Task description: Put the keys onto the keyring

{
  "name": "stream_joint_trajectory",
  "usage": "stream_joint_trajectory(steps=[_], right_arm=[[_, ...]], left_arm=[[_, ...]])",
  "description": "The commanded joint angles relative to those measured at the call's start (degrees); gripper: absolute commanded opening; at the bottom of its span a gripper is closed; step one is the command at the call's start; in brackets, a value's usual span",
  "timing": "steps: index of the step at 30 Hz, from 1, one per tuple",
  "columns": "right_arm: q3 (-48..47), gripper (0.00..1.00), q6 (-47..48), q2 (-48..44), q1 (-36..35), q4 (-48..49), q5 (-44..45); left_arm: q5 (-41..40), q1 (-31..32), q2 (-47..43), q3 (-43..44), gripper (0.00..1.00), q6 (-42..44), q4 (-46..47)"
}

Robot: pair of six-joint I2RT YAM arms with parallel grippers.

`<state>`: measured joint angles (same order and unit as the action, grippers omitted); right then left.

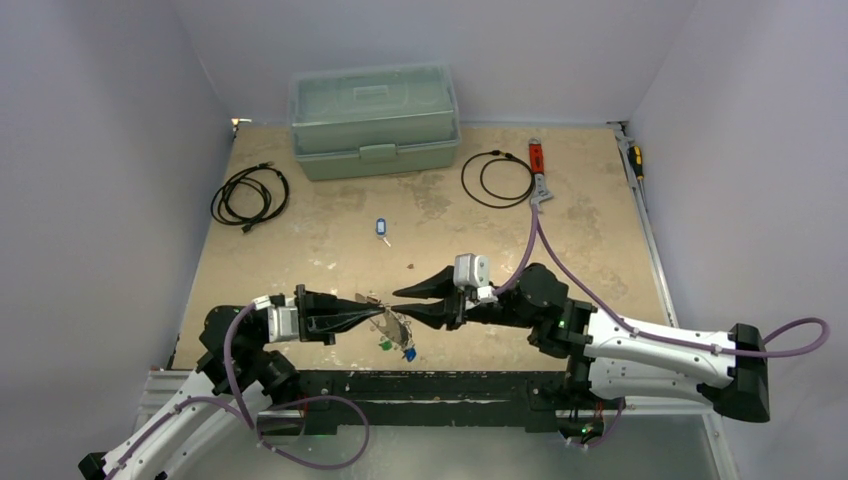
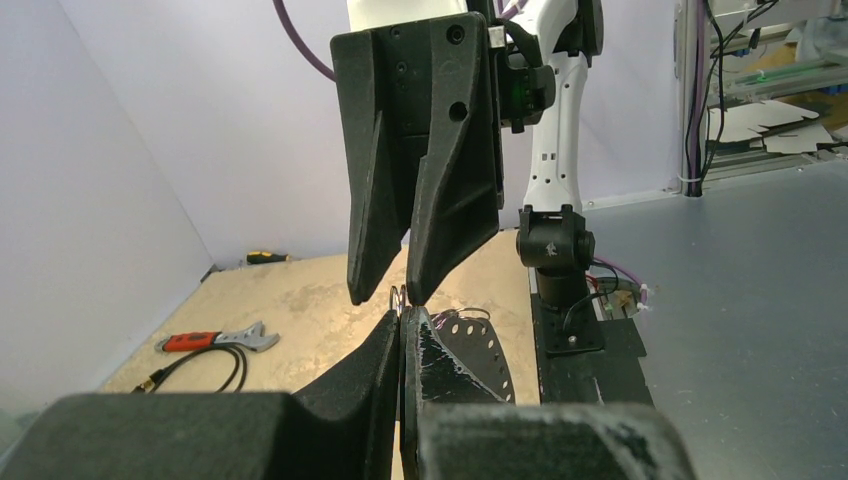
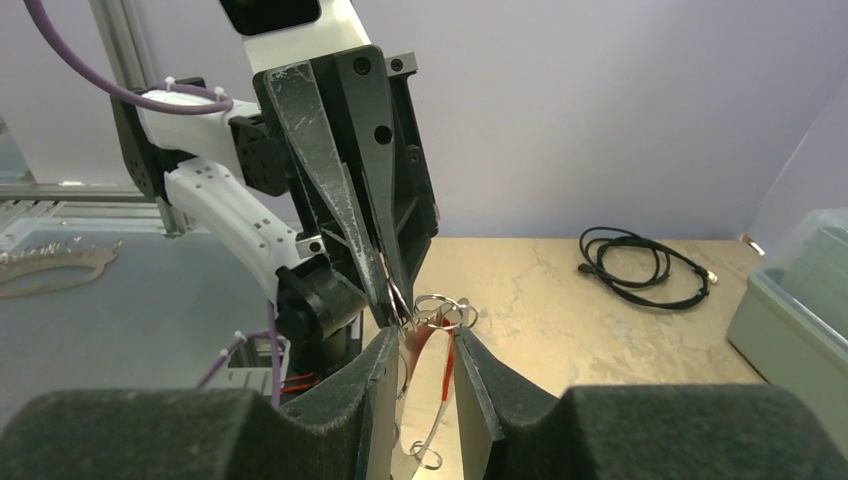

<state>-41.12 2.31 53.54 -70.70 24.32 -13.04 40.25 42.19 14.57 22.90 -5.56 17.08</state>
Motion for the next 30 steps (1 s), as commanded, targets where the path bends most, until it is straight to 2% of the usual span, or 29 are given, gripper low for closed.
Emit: stream_joint_trajectory(steps=[1, 8, 17, 24, 30], right_arm=[[-2.6, 0.3, -1.6, 0.3, 0.9, 2.4, -3.6], [-3.2, 0.3, -1.9, 1.5, 2.2, 2.9, -5.7], [-4.0, 0.25, -3.8, 2.9, 3.5, 3.5, -8.1], [-4.9, 0.25, -4.0, 4.5, 3.7, 3.2, -12.5], [-6.5, 0.15, -3.7, 6.2, 3.8, 1.5, -13.8]], left_arm=[[-0.2, 0.2, -0.4, 0.3, 0.0, -0.9, 3.4], [0.1, 0.2, -0.2, 0.3, 0.0, -0.9, 3.6], [0.4, 0.2, -0.1, 0.2, 0.0, -0.9, 3.7], [0.3, 0.1, 0.0, 0.3, 0.0, -0.7, 3.3], [0.1, 0.1, 0.0, 0.3, 0.0, -0.6, 3.3]])
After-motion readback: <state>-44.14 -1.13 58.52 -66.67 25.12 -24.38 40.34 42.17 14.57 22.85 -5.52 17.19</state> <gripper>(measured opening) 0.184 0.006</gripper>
